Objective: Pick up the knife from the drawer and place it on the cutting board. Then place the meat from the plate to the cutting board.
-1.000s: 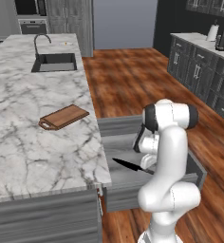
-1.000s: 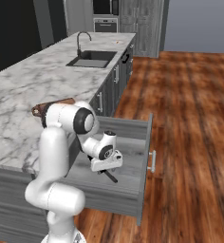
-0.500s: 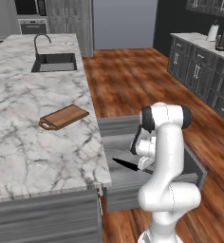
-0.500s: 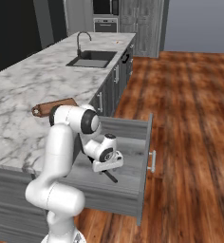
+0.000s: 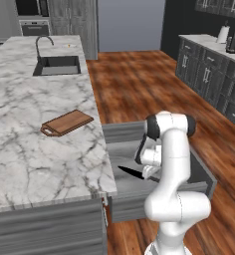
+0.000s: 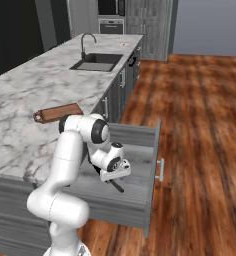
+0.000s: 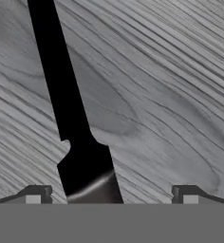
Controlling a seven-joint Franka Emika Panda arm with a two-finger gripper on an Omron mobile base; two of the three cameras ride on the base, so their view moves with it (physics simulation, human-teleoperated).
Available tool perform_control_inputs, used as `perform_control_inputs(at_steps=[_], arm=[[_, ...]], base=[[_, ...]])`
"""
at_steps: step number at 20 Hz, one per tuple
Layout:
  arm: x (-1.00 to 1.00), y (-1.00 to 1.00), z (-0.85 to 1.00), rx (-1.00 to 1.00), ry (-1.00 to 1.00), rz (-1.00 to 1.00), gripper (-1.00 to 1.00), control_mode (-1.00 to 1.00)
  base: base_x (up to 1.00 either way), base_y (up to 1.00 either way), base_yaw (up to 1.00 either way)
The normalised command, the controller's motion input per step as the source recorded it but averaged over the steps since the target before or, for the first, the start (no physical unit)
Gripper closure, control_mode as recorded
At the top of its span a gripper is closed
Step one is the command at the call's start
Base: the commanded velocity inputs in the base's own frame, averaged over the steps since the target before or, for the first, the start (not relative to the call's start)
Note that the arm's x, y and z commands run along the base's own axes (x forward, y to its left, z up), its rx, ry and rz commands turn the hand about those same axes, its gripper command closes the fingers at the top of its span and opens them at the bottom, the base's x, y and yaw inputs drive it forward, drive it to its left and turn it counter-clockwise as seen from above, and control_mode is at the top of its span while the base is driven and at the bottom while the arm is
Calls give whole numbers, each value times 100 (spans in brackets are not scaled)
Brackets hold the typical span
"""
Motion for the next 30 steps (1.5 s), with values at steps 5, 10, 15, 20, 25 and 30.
perform_control_inputs(at_steps=[5, 10, 15, 20, 25, 30], arm=[[6, 0, -29, 0, 0, 0, -100, -100], [0, 0, -40, 0, 0, 0, -100, -100], [3, 0, -57, 0, 0, 0, 100, -100], [1, 0, -75, 0, 0, 0, 100, -100], [-10, 19, -100, -10, -1, 2, 100, -100], [-38, 42, -100, -13, 0, 3, 100, -100]], base=[[0, 0, 0], [0, 0, 0], [0, 0, 0], [0, 0, 0], [0, 0, 0], [0, 0, 0]])
